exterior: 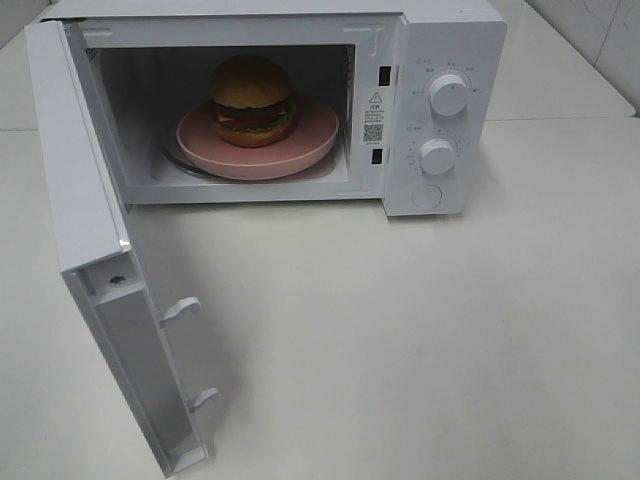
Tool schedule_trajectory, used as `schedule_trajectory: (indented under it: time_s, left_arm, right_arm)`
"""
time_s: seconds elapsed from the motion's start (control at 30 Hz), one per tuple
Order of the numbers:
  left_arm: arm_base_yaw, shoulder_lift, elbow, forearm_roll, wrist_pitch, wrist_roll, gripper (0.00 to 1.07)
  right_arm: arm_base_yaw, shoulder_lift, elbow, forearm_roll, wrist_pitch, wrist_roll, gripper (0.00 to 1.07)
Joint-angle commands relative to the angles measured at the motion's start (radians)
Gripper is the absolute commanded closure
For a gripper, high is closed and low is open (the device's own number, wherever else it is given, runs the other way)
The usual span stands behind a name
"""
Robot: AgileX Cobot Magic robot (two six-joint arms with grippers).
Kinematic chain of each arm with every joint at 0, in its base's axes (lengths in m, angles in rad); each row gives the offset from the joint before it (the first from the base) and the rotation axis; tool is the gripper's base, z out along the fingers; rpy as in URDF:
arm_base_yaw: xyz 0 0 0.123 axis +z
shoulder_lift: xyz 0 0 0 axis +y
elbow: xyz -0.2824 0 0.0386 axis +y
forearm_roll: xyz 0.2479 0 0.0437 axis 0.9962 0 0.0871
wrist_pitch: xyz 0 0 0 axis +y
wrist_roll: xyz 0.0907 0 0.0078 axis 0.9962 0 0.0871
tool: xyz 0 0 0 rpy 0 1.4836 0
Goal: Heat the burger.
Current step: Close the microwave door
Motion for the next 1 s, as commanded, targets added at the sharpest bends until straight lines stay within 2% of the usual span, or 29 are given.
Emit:
schedule_trajectory:
  time_s: [0.03, 0.3, 0.47, 0.5, 0.53, 0.6, 0.67, 0.77, 1.0]
  left_arm:
    - [0.003, -0.017, 0.003, -0.001, -0.008, -0.001, 1.06]
    - [0.003, -0.017, 0.003, -0.001, -0.008, -0.001, 1.06]
    - [0.003, -0.017, 0.003, -0.001, -0.008, -0.001, 1.06]
    - [0.003, -0.017, 0.003, -0.001, -0.008, -0.001, 1.06]
    - [0.003, -0.017, 0.003, -0.001, -0.008, -0.001, 1.06]
    - [0.003, -0.017, 0.003, -0.001, -0.008, -0.001, 1.06]
    - [0.003, -0.017, 0.003, -0.001, -0.008, -0.001, 1.06]
    - [0.003, -0.017, 0.003, -0.001, -0.008, -0.001, 1.06]
    - [0.003, -0.017, 0.003, -0.005, -0.008, -0.001, 1.06]
  right_arm:
    - [-0.002, -0.090, 0.082, 0.029, -0.013, -0.048, 0.56]
    - [-0.002, -0.270, 0.092, 0.057, -0.036, -0.136, 0.56]
    - [-0.002, -0.479, 0.092, 0.076, -0.063, -0.174, 0.56]
    - [-0.002, -0.479, 0.092, 0.076, -0.063, -0.174, 0.56]
    - [-0.002, -0.556, 0.092, 0.076, -0.063, -0.179, 0.56]
    - [-0.002, -0.587, 0.092, 0.076, -0.063, -0.181, 0.56]
    - [-0.002, -0.724, 0.098, 0.076, -0.061, -0.182, 0.56]
    - [-0.002, -0.815, 0.102, 0.076, -0.055, -0.185, 0.56]
    - [-0.002, -0.945, 0.103, 0.076, -0.052, -0.199, 0.56]
